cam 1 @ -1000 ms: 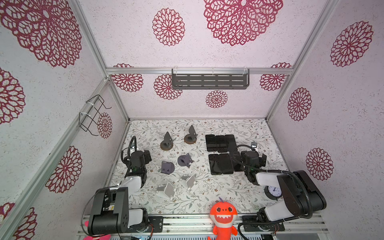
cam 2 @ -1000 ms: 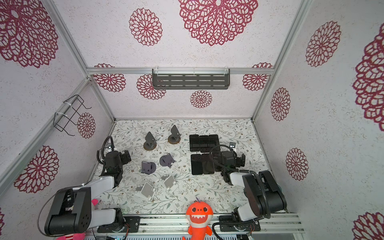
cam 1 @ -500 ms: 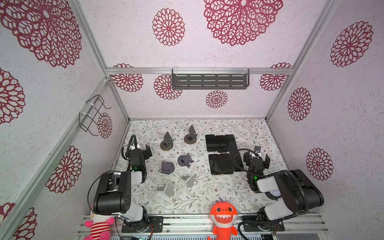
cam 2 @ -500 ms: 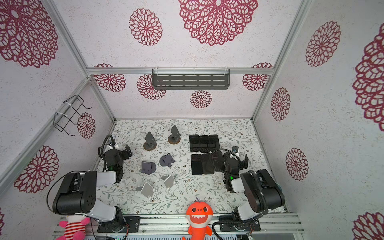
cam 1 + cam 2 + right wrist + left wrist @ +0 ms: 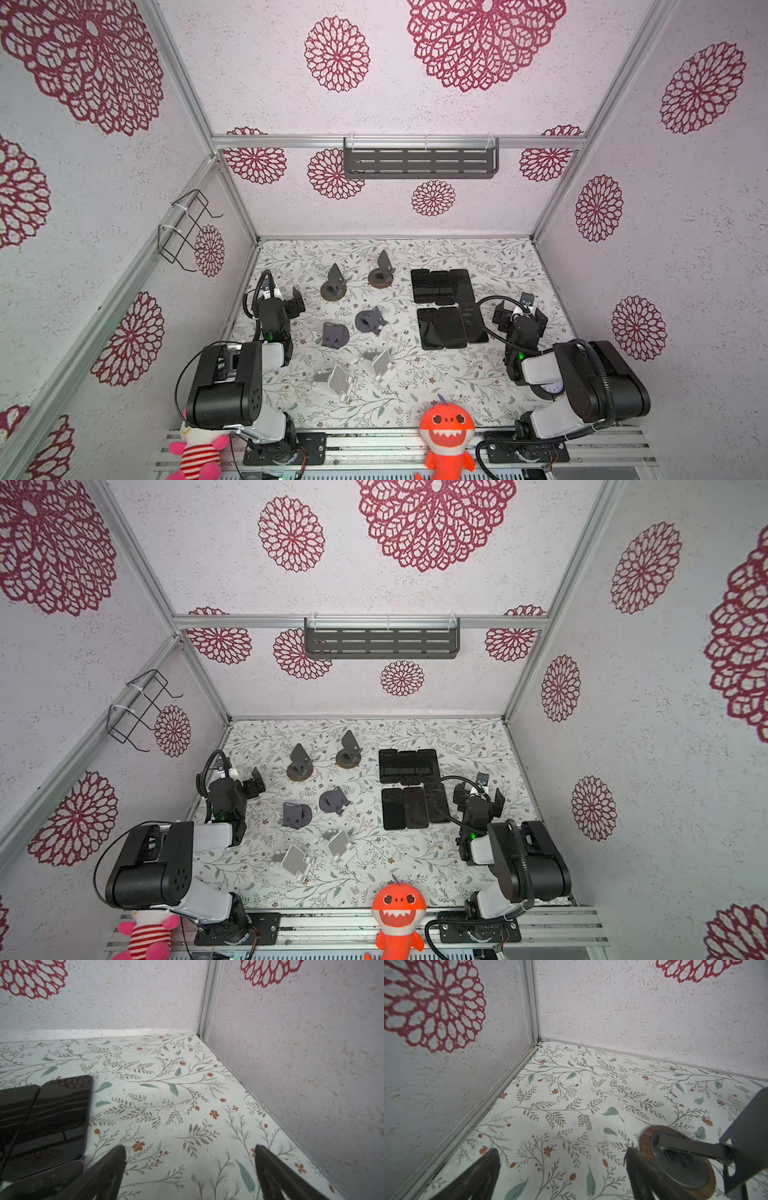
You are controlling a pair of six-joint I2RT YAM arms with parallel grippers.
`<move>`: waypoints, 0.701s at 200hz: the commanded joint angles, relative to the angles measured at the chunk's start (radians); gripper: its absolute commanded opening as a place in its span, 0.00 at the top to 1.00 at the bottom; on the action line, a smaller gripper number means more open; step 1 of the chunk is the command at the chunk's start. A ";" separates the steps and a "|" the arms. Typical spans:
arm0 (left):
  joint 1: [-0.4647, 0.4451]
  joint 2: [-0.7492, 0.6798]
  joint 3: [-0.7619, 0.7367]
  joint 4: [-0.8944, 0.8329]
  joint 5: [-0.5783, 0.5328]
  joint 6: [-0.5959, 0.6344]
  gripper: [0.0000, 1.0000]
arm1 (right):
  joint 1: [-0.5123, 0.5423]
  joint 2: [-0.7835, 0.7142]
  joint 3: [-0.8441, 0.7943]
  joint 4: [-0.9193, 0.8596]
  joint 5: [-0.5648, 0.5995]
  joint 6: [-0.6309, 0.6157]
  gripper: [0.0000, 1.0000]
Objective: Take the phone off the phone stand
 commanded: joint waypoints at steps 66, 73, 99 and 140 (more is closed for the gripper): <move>0.011 0.006 -0.005 0.024 0.013 0.010 0.03 | -0.015 0.003 0.005 0.063 -0.060 0.024 0.01; 0.012 0.005 -0.006 0.026 0.014 0.010 0.02 | -0.014 0.003 0.015 0.039 -0.069 0.027 0.01; 0.012 0.005 -0.005 0.026 0.014 0.009 0.03 | -0.014 0.003 0.012 0.049 -0.071 0.023 0.01; 0.013 0.006 -0.005 0.026 0.015 0.009 0.03 | -0.014 0.004 0.017 0.037 -0.074 0.028 0.01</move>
